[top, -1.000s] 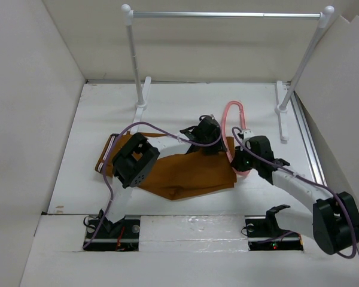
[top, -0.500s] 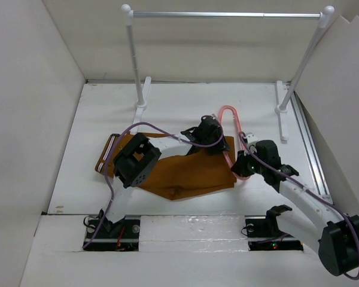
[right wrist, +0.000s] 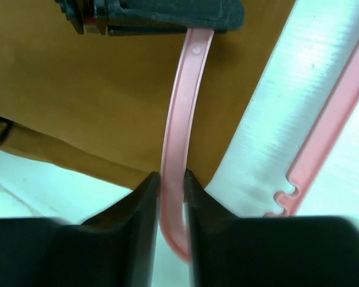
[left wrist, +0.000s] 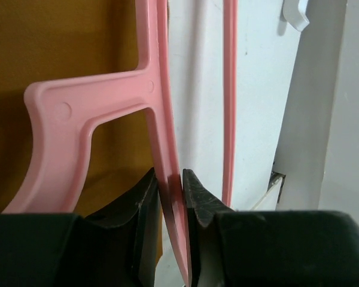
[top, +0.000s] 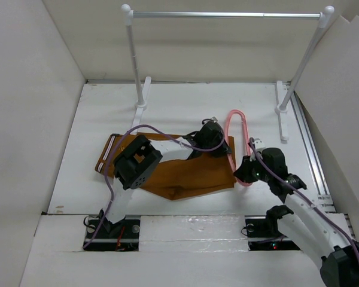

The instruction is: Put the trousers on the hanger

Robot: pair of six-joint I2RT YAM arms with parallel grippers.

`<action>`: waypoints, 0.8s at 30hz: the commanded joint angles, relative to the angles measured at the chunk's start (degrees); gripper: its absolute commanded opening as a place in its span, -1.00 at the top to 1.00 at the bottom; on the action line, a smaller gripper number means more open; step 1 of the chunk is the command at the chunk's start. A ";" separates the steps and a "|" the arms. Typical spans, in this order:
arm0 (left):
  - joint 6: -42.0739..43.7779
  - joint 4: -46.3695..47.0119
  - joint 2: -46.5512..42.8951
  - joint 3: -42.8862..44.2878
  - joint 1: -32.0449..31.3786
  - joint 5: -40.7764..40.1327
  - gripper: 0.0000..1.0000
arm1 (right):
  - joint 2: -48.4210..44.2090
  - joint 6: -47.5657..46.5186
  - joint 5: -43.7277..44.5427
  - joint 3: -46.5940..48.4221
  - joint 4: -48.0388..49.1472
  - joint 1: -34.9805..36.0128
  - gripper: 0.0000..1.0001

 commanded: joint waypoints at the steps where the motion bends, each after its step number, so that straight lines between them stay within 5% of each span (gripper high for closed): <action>1: 1.09 2.76 -6.26 -1.17 -0.14 -5.16 1.00 | -3.25 0.53 -1.60 0.68 -6.07 -0.12 0.41; 4: -0.92 3.45 -9.25 -3.72 -2.08 -6.13 1.00 | -5.01 0.09 -1.78 2.17 -8.62 -0.64 -0.16; 9: -4.71 6.62 -10.94 -9.26 -4.19 -7.09 1.00 | -1.87 -4.20 -1.96 10.25 -11.26 -2.48 -0.39; 12: -6.63 8.64 -10.50 -11.10 -4.72 -6.66 1.00 | 1.73 -5.09 -0.46 12.37 -9.69 -2.49 -0.31; 16: -8.66 10.40 -11.28 -13.13 -6.73 -7.62 1.00 | 6.39 -5.09 0.07 12.64 -3.72 -5.47 0.75; 17: -8.84 10.32 -11.46 -13.31 -7.27 -8.15 1.00 | 7.45 -4.83 -0.19 12.38 -0.48 -5.48 0.82; 21: -9.81 9.27 -11.99 -13.48 -8.68 -12.63 1.00 | 16.06 -4.83 -2.12 10.79 7.01 -7.76 0.78; 24: -10.51 9.35 -11.29 -13.92 -9.20 -16.05 1.00 | 23.97 -4.74 -4.67 10.18 12.01 -8.47 0.31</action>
